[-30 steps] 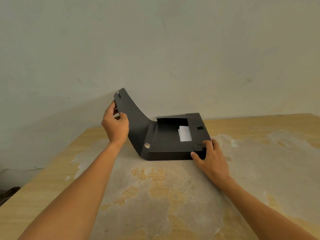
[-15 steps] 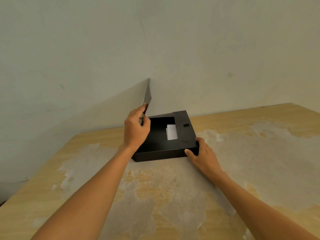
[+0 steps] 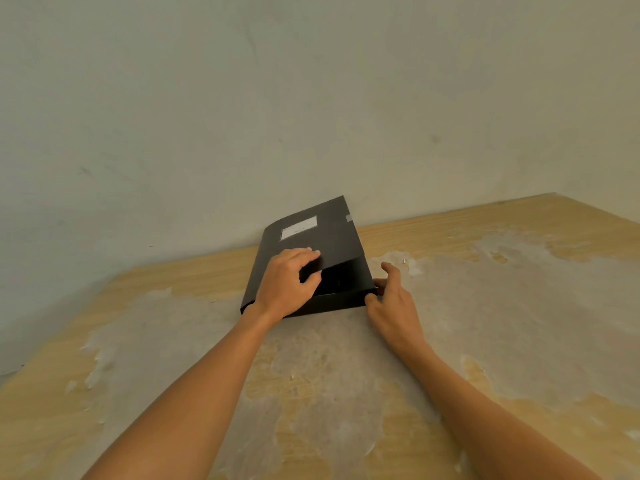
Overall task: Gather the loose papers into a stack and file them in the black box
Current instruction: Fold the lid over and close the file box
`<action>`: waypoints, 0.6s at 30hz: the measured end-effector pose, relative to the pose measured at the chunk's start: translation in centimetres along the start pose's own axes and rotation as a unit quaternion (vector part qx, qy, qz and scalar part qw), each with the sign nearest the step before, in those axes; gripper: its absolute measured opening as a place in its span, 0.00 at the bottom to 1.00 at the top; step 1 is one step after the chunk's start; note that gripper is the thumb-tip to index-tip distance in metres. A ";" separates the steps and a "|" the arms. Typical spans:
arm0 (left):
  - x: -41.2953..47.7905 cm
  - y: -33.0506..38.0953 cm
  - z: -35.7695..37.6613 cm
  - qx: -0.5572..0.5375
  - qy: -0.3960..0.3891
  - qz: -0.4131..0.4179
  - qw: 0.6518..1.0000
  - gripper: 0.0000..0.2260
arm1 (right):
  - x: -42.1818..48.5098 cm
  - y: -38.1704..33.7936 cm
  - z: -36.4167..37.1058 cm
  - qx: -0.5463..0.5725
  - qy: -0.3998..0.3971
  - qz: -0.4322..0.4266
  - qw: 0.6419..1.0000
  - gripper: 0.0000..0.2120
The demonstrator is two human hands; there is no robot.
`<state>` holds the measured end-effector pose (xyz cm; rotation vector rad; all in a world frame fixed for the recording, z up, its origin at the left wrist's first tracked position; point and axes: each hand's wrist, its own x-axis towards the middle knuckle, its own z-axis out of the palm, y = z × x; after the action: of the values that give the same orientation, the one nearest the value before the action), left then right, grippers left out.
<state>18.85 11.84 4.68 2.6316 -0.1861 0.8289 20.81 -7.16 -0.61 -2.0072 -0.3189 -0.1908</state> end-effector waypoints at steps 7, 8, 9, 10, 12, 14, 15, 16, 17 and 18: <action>-0.2 -0.7 1.5 0.048 -0.052 0.012 0.997 0.19 | -0.2 -0.6 -0.5 0.083 0.043 0.015 0.996 0.19; -0.3 -0.8 1.7 0.049 -0.056 0.015 0.997 0.20 | -0.3 -0.7 -0.4 0.089 0.043 0.016 0.995 0.18; -0.3 -0.8 1.9 0.050 -0.059 0.018 0.997 0.20 | -0.3 -0.8 -0.4 0.090 0.043 0.016 0.995 0.19; -0.4 -0.9 2.0 0.052 -0.062 0.020 0.997 0.19 | -0.2 -0.8 -0.3 0.088 0.041 0.012 0.995 0.20; -0.5 -0.9 2.2 0.059 -0.062 0.022 0.996 0.20 | -0.2 -0.8 -0.3 0.073 0.036 0.003 0.997 0.22; -0.4 -0.9 2.2 0.070 -0.065 0.021 0.995 0.20 | 0.0 -0.5 -0.1 0.041 0.031 -0.008 0.999 0.21; -0.4 -0.9 2.2 0.080 -0.071 0.022 0.994 0.21 | 0.1 -0.3 0.0 0.019 0.029 -0.017 0.999 0.20; -0.3 -0.7 2.2 0.090 -0.080 0.025 0.992 0.22 | 0.1 -0.1 0.1 -0.006 0.027 -0.026 0.999 0.19; -0.1 -0.6 2.2 0.097 -0.091 0.026 0.991 0.23 | 0.2 0.0 0.2 -0.031 0.025 -0.033 0.999 0.19; 0.1 -0.5 2.2 0.094 -0.100 0.023 0.990 0.23 | 0.3 0.1 0.3 -0.054 0.023 -0.038 0.998 0.18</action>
<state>20.17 11.43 2.95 2.8982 -0.2320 0.6211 21.10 -6.94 -0.73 -2.0965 -0.3628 -0.3065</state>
